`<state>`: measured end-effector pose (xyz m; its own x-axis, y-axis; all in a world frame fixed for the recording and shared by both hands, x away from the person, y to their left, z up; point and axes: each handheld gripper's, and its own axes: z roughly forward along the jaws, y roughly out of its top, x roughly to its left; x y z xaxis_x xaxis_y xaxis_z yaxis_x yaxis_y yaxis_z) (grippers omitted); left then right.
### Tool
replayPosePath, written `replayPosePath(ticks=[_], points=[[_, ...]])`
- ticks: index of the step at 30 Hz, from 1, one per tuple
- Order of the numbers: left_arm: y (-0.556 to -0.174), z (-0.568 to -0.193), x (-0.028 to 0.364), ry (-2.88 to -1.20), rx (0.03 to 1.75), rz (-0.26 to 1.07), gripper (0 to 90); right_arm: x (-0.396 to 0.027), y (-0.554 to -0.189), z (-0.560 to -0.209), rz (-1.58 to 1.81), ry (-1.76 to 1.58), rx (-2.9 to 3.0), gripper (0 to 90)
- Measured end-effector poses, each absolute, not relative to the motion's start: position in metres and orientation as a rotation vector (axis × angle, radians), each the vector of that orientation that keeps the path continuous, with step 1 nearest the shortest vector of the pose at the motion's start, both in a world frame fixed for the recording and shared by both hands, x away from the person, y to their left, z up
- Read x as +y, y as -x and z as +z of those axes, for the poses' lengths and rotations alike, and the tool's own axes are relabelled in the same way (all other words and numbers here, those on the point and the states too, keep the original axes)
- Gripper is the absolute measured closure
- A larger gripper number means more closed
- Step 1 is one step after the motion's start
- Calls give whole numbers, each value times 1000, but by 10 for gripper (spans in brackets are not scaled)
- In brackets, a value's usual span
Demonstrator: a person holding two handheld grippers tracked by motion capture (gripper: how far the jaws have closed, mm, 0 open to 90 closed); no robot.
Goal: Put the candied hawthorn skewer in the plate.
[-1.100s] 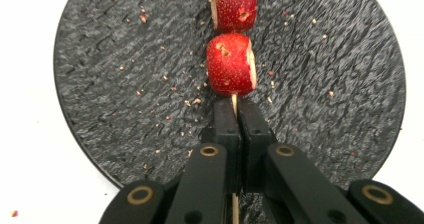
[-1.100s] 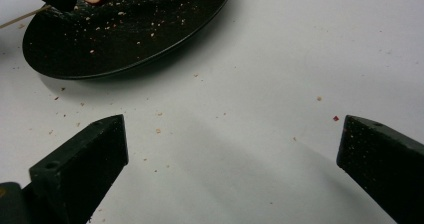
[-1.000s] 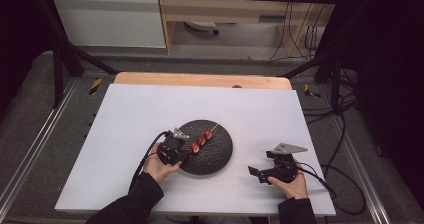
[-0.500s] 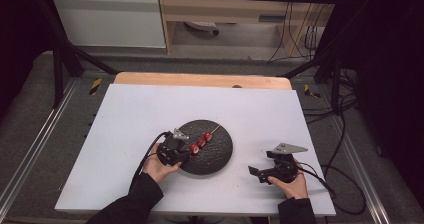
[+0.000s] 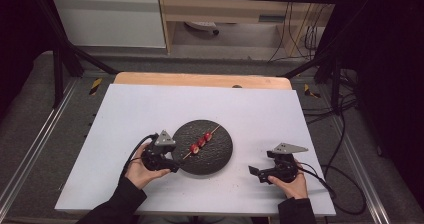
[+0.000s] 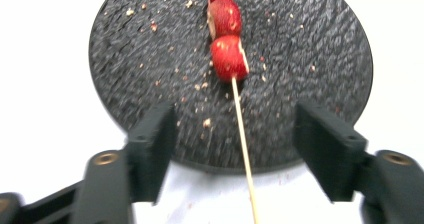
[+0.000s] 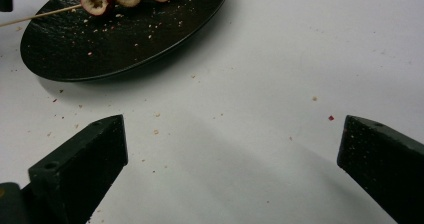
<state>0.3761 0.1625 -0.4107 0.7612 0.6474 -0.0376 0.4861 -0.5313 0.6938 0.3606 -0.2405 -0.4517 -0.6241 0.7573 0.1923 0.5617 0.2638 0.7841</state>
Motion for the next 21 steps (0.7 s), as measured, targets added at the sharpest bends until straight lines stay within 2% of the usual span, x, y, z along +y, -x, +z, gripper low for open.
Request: replayPosePath(ticks=[7, 11, 14, 21], points=[[-370, -416, 193, -2210, 879, 312, 134, -240, -361, -452, 1291, -1230, 2313, 5], [-366, -420, 213, -2194, 919, 345, 82, -241, -361, -452, 1291, -1226, 2313, 4], [-361, -423, 227, -2167, 924, 362, 56, -240, -361, -452, 1285, -1226, 2318, 5], [-352, -436, 252, -2106, 966, 392, 65, -240, -360, -452, 1279, -1223, 2325, 4]])
